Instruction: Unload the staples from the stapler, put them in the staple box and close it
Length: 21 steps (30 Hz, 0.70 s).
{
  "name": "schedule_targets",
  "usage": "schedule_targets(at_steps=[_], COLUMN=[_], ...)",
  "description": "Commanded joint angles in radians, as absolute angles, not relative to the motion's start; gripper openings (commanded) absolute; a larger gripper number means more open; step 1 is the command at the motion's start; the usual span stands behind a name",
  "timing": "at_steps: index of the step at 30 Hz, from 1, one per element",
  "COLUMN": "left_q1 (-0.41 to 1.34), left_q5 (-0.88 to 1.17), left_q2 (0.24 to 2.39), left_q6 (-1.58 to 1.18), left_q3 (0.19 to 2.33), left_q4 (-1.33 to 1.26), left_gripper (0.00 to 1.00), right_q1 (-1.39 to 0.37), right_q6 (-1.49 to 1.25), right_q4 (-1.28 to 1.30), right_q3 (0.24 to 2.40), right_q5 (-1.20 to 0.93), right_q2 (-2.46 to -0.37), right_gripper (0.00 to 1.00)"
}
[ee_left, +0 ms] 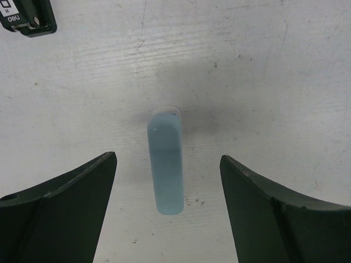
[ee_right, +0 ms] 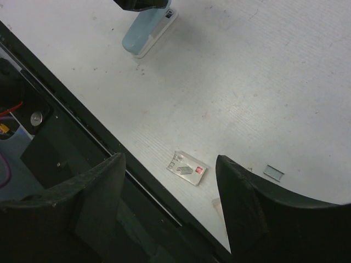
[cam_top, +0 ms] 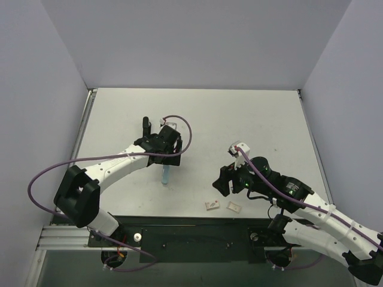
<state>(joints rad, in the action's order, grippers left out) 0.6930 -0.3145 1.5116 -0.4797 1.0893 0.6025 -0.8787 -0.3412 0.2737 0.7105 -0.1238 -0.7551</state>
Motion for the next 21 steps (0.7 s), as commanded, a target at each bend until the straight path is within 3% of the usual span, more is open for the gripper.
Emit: schedule_targets(at_steps=[1,12,18,21], left_q1=[0.698,0.696,0.695,0.696], left_q5=[-0.362,-0.348,-0.342,-0.344], left_q2=[1.537,1.614,1.634,1.637], left_q6=[-0.515,-0.534,-0.534,-0.531], left_q3=[1.074,1.045,1.029,1.028], left_q4=[0.583,0.552,0.526,0.522], left_gripper=[0.87,0.82,0.72,0.61], right_q1=[-0.890,-0.893,-0.894,-0.894], right_q6=[-0.351,-0.359,-0.359,-0.359], right_q4=[0.282,0.247,0.241,0.236], right_q3=[0.704,0.696,0.693,0.695], right_q5=[-0.129,-0.129,-0.121,-0.123], right_q2=[-0.758,-0.798,-0.804,-0.811], right_gripper=[0.62,0.62,0.62,0.62])
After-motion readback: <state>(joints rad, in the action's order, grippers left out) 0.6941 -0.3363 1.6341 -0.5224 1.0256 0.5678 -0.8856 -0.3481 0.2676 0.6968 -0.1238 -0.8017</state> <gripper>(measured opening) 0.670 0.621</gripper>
